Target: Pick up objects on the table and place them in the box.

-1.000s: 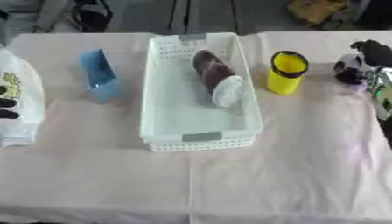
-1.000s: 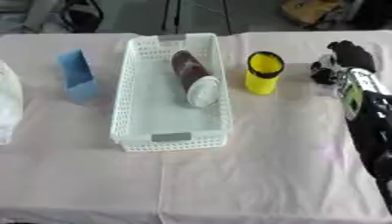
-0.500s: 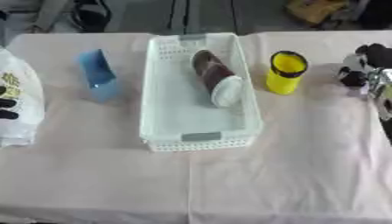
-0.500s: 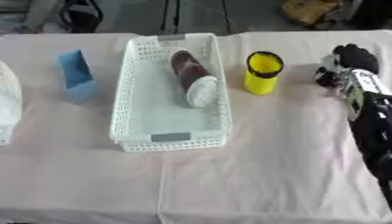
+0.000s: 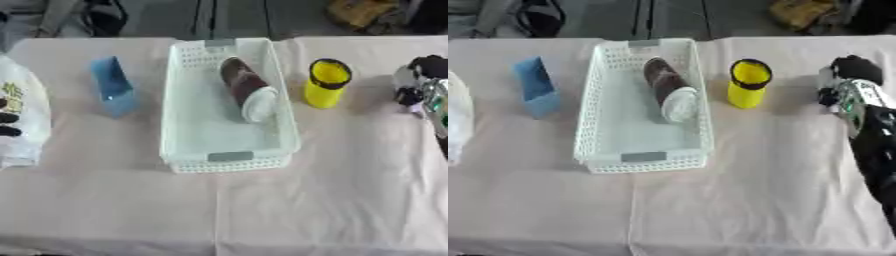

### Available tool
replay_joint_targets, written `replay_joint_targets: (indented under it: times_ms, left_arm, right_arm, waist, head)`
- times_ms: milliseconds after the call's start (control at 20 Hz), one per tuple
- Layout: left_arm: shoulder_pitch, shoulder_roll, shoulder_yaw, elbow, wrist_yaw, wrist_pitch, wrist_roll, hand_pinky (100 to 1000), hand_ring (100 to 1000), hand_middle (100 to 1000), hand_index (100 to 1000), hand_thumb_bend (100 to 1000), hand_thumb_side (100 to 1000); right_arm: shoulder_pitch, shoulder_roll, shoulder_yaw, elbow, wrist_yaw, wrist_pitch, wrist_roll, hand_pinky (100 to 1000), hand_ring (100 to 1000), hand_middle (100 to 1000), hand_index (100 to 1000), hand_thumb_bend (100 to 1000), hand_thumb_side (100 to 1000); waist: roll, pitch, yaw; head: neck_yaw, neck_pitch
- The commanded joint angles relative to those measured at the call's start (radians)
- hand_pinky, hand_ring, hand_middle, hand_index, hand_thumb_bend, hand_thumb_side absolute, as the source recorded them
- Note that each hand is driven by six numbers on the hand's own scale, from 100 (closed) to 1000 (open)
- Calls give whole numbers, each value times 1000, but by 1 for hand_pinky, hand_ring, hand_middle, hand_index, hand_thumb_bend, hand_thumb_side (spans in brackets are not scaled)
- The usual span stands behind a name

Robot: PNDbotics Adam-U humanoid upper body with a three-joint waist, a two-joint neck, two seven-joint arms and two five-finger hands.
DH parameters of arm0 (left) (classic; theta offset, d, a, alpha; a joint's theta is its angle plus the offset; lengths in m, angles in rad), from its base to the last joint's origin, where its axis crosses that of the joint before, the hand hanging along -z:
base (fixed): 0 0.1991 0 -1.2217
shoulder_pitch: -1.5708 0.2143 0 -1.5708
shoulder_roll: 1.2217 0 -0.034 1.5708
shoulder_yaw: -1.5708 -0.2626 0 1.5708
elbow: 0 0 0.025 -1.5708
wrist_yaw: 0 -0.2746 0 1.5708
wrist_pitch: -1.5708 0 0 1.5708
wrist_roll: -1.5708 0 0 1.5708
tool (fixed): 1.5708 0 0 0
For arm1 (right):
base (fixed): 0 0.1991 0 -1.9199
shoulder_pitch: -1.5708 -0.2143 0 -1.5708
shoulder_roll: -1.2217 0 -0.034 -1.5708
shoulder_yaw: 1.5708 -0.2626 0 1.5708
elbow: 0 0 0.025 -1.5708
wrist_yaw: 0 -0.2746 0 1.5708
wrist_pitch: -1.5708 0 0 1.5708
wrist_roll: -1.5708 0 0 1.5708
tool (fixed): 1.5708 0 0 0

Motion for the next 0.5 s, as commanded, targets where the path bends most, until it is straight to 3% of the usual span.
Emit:
replay_joint_targets:
  times_ms: [50,200,500]
  left_arm:
    - [-14,12,3,-20,1,-1,-1,581,631,663,839,240,952]
    - [-15,12,4,-20,2,-1,0,581,631,663,839,241,952]
    - [-16,12,6,-20,3,-1,2,581,631,663,839,241,951]
  right_arm:
    - [2,-26,-5,5,-7,-2,-6,160,358,590,681,345,100]
    - [6,-25,-10,-7,-27,-10,-44,135,302,506,577,304,100]
    - [11,-28,-27,-59,-174,-22,-119,100,247,398,500,171,100]
  waist:
    - [1,-14,-1]
    - [1,-14,-3]
    - [-1,-17,-10]
  head:
    - [0,-6]
    - [1,-7]
    - [3,-10]
